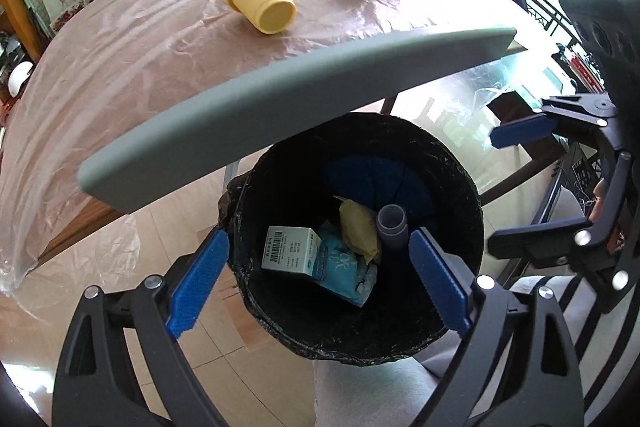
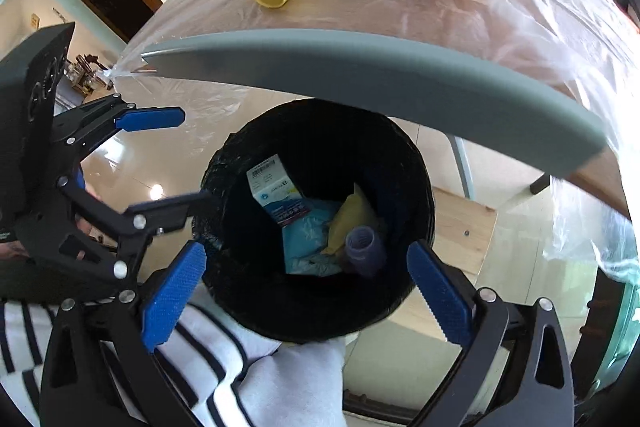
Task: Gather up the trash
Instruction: 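Move both tools back over the table toward the cup and soap box, then grasp the yellow cup with the left tool while the right tool grasps the gold soap box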
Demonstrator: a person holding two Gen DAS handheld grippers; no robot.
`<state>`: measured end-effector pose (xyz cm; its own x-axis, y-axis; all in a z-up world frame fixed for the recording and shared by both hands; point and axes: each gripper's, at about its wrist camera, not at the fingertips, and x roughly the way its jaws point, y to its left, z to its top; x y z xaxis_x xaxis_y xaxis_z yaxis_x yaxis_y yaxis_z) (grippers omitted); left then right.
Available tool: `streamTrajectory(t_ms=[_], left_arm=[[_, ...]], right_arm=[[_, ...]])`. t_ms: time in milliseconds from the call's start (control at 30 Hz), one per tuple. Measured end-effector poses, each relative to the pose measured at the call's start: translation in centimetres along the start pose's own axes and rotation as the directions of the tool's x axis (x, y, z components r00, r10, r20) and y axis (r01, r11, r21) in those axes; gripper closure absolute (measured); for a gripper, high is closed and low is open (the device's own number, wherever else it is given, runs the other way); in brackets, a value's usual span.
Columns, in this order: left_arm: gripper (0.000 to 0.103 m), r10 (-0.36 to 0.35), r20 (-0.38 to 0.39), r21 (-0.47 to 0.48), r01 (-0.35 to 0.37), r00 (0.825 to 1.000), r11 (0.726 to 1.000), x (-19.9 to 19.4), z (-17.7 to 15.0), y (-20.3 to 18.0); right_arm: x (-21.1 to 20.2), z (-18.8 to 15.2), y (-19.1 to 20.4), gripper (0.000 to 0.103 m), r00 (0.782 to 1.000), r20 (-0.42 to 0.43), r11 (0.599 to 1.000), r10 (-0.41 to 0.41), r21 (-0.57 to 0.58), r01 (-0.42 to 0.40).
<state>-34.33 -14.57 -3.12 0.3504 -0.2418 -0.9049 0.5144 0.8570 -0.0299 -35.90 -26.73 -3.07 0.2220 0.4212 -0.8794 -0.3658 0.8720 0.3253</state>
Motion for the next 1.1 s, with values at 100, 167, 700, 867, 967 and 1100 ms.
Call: streamTrajectory(t_ms=[100,167,700,867,967,1100], left_arm=[[0.01,0.004,0.016,-0.006,-0.004,1.0,1.0,-1.2,0.0,0.1],[0.01,0.021,0.047,-0.002,-0.021,0.999,1.0,-2.6,0.2,0.0],[0.002,0.078,0.388,-0.243,0.02,0.918,0.97,-10.4,8.0,4.0],[0.002,0.028,0.297,-0.198,0.033,0.955,0.98,-7.4,8.5,3.0],[0.002,0.013,0.257,-0.203,0.041,0.966,0.978,-5.5,8.7,3.0],[0.002,0.034,0.22,-0.196,0.01,0.975,0.98,-3.8,9.1,3.1]], right_arm=[[-1.9,-0.4,0.0,0.004,0.999,0.038,1.0,0.009,0.009,-0.01],[-4.3,-0.3,0.5,0.004,0.994,0.107,1.0,-0.013,-0.018,0.015],[-15.3,7.9,0.9,0.004,0.773,0.471,0.905,-0.425,0.21,0.37],[-11.0,10.6,-0.6,0.004,0.854,0.368,0.928,-0.369,0.188,0.321],[-8.5,11.9,-1.3,0.004,0.875,0.302,0.924,-0.378,0.175,0.339],[-5.6,13.4,-2.1,0.008,0.9,0.23,0.925,-0.371,0.177,0.336]])
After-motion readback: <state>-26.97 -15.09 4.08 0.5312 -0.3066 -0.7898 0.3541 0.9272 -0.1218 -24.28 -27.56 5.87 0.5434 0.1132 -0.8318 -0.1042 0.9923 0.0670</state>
